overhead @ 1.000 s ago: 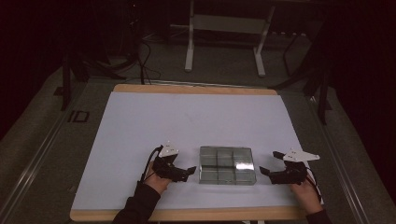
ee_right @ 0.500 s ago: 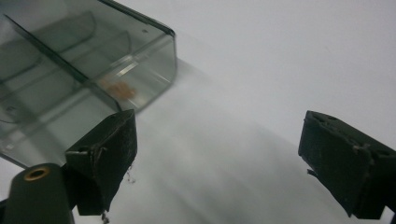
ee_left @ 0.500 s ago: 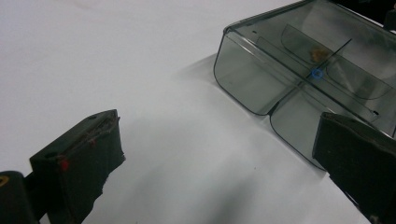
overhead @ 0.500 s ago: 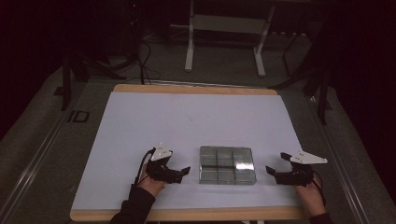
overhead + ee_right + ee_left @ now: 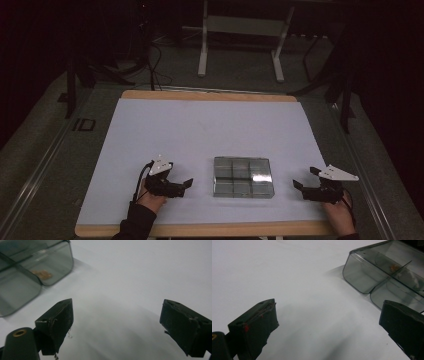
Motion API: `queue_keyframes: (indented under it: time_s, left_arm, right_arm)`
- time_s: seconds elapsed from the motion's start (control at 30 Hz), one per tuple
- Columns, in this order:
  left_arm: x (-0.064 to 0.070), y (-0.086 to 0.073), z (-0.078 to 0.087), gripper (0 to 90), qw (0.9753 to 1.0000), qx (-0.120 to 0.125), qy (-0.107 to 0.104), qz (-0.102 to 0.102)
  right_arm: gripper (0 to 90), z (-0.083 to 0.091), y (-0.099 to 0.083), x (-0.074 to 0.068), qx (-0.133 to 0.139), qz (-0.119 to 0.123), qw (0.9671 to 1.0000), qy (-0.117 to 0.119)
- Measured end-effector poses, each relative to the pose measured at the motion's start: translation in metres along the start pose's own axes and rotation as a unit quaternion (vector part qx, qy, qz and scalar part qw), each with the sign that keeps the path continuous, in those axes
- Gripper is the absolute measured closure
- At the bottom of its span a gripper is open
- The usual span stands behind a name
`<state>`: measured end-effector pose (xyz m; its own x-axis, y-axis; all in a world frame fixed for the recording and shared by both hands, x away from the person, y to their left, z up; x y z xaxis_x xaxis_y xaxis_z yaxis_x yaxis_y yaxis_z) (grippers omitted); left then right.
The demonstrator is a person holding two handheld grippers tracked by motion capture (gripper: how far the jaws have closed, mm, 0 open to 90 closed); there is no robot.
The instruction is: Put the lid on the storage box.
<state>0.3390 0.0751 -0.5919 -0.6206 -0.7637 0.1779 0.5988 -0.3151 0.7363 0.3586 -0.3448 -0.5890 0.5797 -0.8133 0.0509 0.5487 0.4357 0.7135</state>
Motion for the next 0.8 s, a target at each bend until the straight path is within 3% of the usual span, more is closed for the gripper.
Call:
queue_keyframes:
  time_s: [0.63,0.8]
  left_arm:
    - [-0.022,-0.019,0.021,2.2,0.9993,0.007,0.018,0.031]
    - [-0.026,-0.023,0.025,2.1,0.9990,0.010,0.032,0.031]
  right_arm:
    - [11.6,0.010,-0.014,0.020,0.008,-0.029,0.9990,-0.032]
    - [11.6,0.011,-0.014,0.023,0.014,-0.037,0.9985,-0.038]
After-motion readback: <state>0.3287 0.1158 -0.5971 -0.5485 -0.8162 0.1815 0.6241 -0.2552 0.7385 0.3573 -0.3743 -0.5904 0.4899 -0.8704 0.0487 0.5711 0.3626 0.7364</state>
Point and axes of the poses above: each handheld gripper's, and its own axes: z roughly backward along the jaws, y roughly out of its top, x roughly to its right, the point moved 10 cm from there along -z, roughly forward along the jaws, and after that the axes turned 10 degrees about -x, right-handed, at the moved point
